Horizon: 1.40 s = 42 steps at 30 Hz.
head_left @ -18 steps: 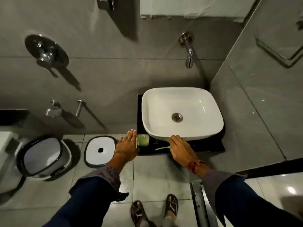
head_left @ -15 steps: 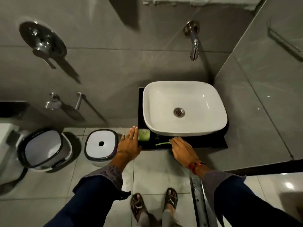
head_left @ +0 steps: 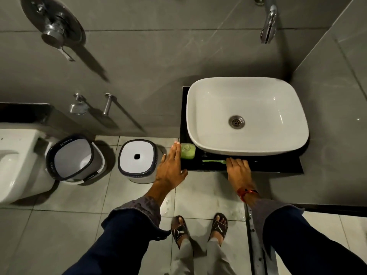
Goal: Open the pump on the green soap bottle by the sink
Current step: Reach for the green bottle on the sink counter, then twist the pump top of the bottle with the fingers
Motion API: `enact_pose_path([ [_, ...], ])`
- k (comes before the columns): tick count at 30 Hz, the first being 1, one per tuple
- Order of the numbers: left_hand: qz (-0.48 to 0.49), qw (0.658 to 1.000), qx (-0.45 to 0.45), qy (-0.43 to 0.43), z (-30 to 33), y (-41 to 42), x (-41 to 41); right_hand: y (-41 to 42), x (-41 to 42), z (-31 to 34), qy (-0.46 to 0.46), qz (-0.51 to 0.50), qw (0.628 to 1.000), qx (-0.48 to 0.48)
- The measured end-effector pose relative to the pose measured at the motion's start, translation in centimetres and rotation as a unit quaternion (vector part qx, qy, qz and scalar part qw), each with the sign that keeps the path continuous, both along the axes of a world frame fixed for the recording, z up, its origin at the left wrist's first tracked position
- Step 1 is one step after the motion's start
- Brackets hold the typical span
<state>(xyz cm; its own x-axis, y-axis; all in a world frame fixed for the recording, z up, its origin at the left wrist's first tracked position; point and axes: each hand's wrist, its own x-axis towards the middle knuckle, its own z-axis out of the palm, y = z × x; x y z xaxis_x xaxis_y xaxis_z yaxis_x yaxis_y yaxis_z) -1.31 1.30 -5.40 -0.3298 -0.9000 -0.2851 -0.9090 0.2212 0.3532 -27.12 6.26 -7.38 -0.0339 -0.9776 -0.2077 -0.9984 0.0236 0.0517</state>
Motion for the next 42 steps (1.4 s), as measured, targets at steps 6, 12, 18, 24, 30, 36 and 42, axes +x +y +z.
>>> enact_pose_path([
  [6,0.0,1.0,-0.014,0.003,-0.3,0.1,0.2,0.1,-0.6,1.0,-0.093,0.006,0.994,-0.054],
  [12,-0.009,1.0,-0.021,-0.001,0.1,0.1,0.1,0.4,1.5,5.1,-0.359,0.023,0.901,-0.244],
  [18,-0.01,0.999,-0.041,0.004,-0.2,0.2,0.1,-2.0,4.6,9.2,-0.39,0.049,0.884,-0.253],
  [24,-0.013,0.999,-0.044,0.016,-0.6,0.0,0.2,-2.6,5.3,10.0,-0.364,0.068,0.904,-0.213],
  [30,-0.018,0.998,-0.042,0.03,-0.9,-0.3,0.2,-3.2,5.9,10.6,-0.334,0.093,0.922,-0.174],
  [36,-0.018,0.999,-0.044,0.025,-1.0,-0.4,0.1,-5.7,8.2,11.0,-0.327,0.13,0.927,-0.128],
  [42,-0.013,0.998,-0.023,0.052,-1.2,-0.5,0.5,-7.7,10.2,9.7,-0.283,0.136,0.947,-0.069],
])
